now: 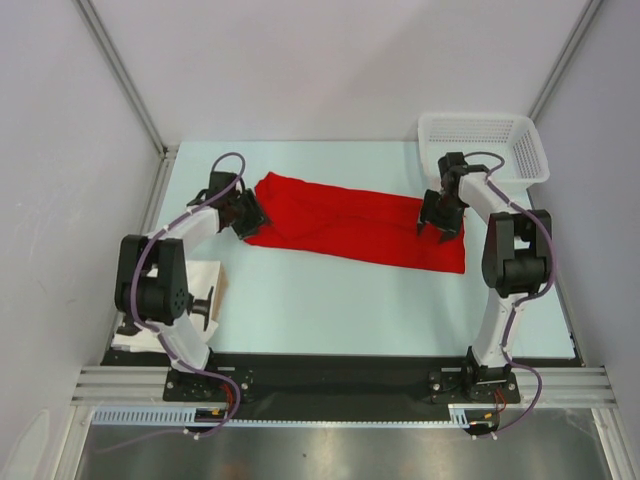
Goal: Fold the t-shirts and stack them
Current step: Fold the tshirt
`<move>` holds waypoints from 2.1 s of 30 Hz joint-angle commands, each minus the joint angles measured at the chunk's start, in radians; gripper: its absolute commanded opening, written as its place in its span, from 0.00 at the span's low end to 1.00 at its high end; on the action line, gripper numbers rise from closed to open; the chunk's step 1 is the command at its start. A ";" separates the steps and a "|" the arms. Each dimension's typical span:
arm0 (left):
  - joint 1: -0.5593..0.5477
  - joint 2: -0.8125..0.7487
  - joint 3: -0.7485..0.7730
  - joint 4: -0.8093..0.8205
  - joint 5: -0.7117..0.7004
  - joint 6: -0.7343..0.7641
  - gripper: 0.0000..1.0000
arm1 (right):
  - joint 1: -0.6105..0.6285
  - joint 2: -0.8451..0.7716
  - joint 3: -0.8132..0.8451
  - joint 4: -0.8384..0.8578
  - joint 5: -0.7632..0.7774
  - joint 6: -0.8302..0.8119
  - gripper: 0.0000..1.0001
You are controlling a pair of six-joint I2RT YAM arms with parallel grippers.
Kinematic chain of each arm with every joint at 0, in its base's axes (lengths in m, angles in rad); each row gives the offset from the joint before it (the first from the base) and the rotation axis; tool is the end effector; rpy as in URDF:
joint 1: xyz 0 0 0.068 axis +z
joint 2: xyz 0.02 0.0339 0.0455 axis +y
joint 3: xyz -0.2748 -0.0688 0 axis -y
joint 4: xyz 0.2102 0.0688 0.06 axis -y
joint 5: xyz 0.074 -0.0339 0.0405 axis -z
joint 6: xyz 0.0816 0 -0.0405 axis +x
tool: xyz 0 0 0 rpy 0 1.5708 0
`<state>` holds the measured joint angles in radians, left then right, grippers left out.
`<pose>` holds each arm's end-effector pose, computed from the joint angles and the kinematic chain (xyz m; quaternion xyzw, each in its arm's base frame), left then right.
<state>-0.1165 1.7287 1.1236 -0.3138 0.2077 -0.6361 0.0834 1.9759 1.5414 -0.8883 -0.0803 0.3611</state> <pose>0.3591 -0.0590 0.1924 -0.2100 0.9192 -0.2084 0.2601 0.3805 0.0384 0.1814 0.1323 0.9827 0.0661 0.1118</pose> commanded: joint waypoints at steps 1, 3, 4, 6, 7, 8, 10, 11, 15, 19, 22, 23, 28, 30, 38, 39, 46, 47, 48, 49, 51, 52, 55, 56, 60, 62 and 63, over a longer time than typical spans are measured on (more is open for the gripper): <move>0.005 0.043 0.016 0.053 0.027 -0.040 0.54 | -0.019 0.023 -0.029 0.012 0.079 -0.024 0.65; 0.006 0.077 0.030 0.068 0.007 -0.031 0.55 | -0.040 0.015 -0.065 0.020 0.120 -0.025 0.65; 0.008 0.089 0.025 0.076 -0.002 -0.027 0.56 | -0.048 0.011 -0.082 0.034 0.137 -0.028 0.65; 0.021 0.149 0.034 0.058 0.010 -0.034 0.56 | -0.068 0.000 -0.115 0.048 0.154 -0.033 0.65; 0.035 0.164 0.038 0.036 0.024 -0.037 0.56 | -0.074 -0.006 -0.136 0.048 0.165 -0.034 0.65; 0.038 0.178 0.038 0.033 0.019 -0.034 0.56 | -0.076 -0.012 -0.145 0.048 0.172 -0.042 0.65; 0.044 0.190 0.038 0.025 -0.010 -0.017 0.57 | -0.076 -0.040 -0.162 0.049 0.198 -0.048 0.65; 0.047 0.190 0.045 0.018 -0.020 -0.004 0.57 | -0.074 -0.051 -0.162 0.049 0.203 -0.051 0.65; 0.043 0.123 0.050 -0.017 -0.027 0.004 0.60 | -0.076 -0.094 -0.124 0.034 0.203 -0.045 0.66; 0.003 -0.022 0.036 -0.062 -0.045 -0.010 0.66 | -0.077 -0.085 -0.084 0.022 0.166 -0.027 0.66; -0.017 -0.093 0.007 -0.071 -0.057 -0.071 0.73 | -0.073 -0.072 -0.060 0.032 0.180 -0.036 0.66; -0.017 -0.130 -0.037 -0.056 -0.048 -0.129 0.74 | -0.059 -0.071 -0.050 0.037 0.186 -0.040 0.67; -0.017 -0.156 -0.155 0.053 -0.018 -0.260 0.74 | 0.001 -0.035 0.006 0.133 0.189 -0.074 0.75; -0.017 -0.147 -0.182 0.102 -0.011 -0.310 0.74 | 0.022 -0.016 0.028 0.149 0.185 -0.082 0.75; -0.029 -0.110 -0.162 0.128 -0.028 -0.336 0.73 | 0.085 -0.049 -0.032 0.380 0.050 -0.333 1.00; -0.037 -0.112 -0.160 0.125 -0.033 -0.346 0.73 | 0.090 -0.054 -0.046 0.443 0.037 -0.358 1.00; -0.045 -0.086 -0.157 0.035 -0.105 -0.482 0.69 | 0.116 0.005 -0.013 0.465 -0.165 -0.585 1.00; -0.048 -0.081 -0.162 0.033 -0.109 -0.491 0.69 | 0.110 0.003 -0.020 0.476 -0.188 -0.608 1.00; -0.051 -0.081 -0.168 0.032 -0.131 -0.500 0.68 | 0.108 0.003 -0.021 0.483 -0.241 -0.632 1.00; -0.051 -0.083 -0.179 0.032 -0.146 -0.508 0.68 | 0.108 0.009 -0.020 0.482 -0.271 -0.696 0.99; -0.051 -0.093 -0.185 0.021 -0.224 -0.507 0.66 | 0.111 0.040 -0.004 0.451 -0.305 -0.732 0.99; -0.051 -0.093 -0.186 0.018 -0.256 -0.498 0.66 | 0.115 0.046 0.012 0.450 -0.277 -0.731 0.99; -0.043 -0.097 -0.185 0.044 -0.327 -0.467 0.63 | 0.124 0.061 0.022 0.440 -0.257 -0.743 0.98; -0.043 -0.095 -0.179 0.064 -0.347 -0.455 0.63 | 0.125 0.064 0.020 0.446 -0.244 -0.746 0.97; -0.032 -0.040 -0.151 0.042 -0.334 -0.458 0.63 | 0.130 0.083 0.013 0.428 -0.204 -0.798 0.95; -0.031 -0.017 -0.140 0.028 -0.338 -0.477 0.63 | 0.125 0.080 -0.006 0.433 -0.199 -0.821 0.95; -0.032 -0.017 -0.142 0.030 -0.338 -0.485 0.63 | 0.125 0.080 -0.012 0.439 -0.208 -0.836 0.95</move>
<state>-0.1547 1.6924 0.9466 -0.2733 -0.0929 -1.0996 0.2047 2.0590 1.5204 -0.4587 -0.2939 -0.4007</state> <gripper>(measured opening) 0.632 0.949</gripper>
